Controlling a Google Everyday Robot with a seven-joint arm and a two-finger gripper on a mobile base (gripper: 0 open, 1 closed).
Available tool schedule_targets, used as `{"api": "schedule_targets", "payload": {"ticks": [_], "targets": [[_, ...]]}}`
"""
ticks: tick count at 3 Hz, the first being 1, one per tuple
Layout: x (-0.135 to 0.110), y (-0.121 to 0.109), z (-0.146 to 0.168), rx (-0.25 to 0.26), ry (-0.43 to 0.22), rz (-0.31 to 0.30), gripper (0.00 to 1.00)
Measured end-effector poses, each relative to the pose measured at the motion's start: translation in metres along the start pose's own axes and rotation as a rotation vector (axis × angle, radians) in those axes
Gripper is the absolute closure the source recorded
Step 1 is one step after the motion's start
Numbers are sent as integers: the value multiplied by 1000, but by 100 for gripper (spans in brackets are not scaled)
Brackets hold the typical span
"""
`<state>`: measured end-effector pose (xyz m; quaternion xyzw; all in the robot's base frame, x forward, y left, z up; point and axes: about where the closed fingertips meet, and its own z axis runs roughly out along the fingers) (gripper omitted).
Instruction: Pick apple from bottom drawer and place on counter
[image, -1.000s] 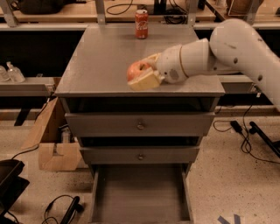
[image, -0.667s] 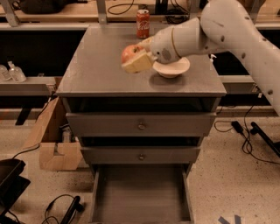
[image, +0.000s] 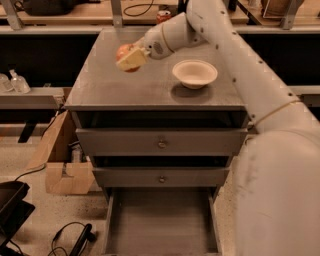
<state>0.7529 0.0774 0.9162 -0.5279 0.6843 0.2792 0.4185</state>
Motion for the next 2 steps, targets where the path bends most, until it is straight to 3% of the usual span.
{"api": "schedule_targets", "payload": {"ticks": [1, 2], "targets": [[0, -32, 42, -12, -25, 22, 100], [12, -64, 63, 35, -9, 50, 100]]}}
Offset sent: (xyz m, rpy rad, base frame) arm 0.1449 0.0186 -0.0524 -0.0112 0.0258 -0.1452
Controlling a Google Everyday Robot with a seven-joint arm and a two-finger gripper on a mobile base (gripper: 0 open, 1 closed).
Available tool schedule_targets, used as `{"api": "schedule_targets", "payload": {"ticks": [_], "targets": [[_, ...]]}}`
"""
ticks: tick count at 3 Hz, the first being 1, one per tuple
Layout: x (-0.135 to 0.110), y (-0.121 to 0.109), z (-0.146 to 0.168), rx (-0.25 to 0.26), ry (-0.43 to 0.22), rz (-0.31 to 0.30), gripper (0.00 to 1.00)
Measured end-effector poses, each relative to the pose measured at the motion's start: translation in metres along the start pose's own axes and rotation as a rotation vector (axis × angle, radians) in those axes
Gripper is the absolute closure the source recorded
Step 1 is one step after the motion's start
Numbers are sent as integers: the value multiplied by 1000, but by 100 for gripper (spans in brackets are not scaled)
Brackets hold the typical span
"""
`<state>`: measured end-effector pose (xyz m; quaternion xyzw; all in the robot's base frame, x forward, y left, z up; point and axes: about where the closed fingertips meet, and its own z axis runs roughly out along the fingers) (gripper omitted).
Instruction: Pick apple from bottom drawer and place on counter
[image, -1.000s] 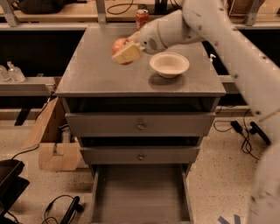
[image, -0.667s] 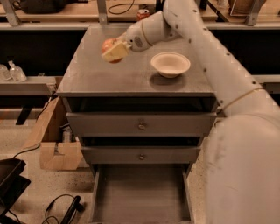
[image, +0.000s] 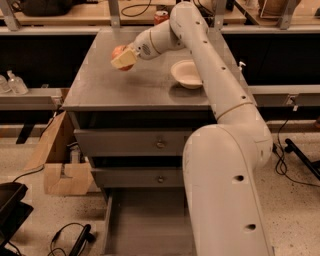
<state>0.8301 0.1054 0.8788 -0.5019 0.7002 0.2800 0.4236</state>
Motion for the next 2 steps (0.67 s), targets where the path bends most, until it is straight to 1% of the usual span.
{"api": "schedule_targets", "payload": {"ticks": [1, 2], "targets": [[40, -27, 14, 47, 81, 60, 100], [38, -30, 12, 52, 86, 66, 82]]}}
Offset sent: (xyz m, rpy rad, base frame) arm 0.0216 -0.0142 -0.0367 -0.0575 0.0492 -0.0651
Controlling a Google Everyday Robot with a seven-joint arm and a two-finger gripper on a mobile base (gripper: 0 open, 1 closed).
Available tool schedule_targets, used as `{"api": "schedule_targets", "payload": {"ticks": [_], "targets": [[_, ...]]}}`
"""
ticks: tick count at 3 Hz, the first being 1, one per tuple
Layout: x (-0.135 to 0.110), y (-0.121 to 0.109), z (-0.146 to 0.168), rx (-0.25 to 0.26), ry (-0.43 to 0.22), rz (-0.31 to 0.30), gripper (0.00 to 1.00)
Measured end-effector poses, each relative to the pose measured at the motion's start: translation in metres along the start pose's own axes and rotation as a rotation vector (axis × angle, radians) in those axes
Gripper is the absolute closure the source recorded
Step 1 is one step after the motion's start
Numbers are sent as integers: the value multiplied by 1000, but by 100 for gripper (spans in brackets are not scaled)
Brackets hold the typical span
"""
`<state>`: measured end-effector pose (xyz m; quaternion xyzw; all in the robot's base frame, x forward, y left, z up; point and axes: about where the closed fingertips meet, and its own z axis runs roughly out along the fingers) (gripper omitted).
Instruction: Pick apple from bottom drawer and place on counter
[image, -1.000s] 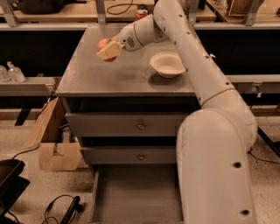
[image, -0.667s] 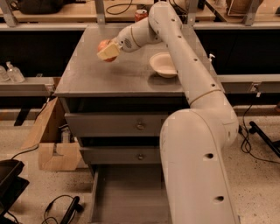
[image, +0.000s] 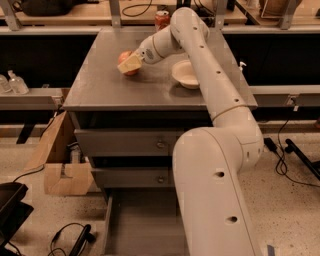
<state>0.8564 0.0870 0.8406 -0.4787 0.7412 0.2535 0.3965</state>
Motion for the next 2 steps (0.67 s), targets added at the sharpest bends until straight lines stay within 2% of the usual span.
{"api": "schedule_targets", "payload": {"ticks": [2], "targets": [[-1, 0, -1, 0, 0, 0, 35]]}}
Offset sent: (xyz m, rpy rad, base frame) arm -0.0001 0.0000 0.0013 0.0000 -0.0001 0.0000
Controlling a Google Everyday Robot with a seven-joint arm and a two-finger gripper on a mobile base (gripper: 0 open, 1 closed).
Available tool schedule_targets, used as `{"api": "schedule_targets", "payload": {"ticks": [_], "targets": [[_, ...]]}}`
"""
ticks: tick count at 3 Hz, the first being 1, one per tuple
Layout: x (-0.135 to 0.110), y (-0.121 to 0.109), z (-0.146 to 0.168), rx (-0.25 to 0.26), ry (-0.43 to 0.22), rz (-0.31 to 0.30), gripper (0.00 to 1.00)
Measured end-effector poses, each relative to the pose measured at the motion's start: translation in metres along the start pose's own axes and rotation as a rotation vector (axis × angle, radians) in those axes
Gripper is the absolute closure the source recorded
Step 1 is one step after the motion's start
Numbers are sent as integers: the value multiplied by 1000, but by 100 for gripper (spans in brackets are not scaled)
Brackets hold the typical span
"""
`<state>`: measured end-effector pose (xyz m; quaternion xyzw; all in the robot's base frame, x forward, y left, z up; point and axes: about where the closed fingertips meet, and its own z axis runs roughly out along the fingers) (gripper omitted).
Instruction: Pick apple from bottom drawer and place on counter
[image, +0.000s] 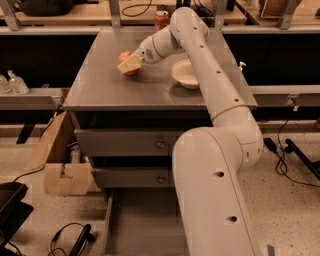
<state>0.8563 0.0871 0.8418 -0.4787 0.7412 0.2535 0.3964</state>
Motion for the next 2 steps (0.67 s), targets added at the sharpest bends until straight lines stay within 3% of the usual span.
{"api": "schedule_targets", "payload": {"ticks": [1, 2], "targets": [[0, 0, 0, 0, 0, 0, 12], [1, 1, 3, -5, 2, 0, 0]]}}
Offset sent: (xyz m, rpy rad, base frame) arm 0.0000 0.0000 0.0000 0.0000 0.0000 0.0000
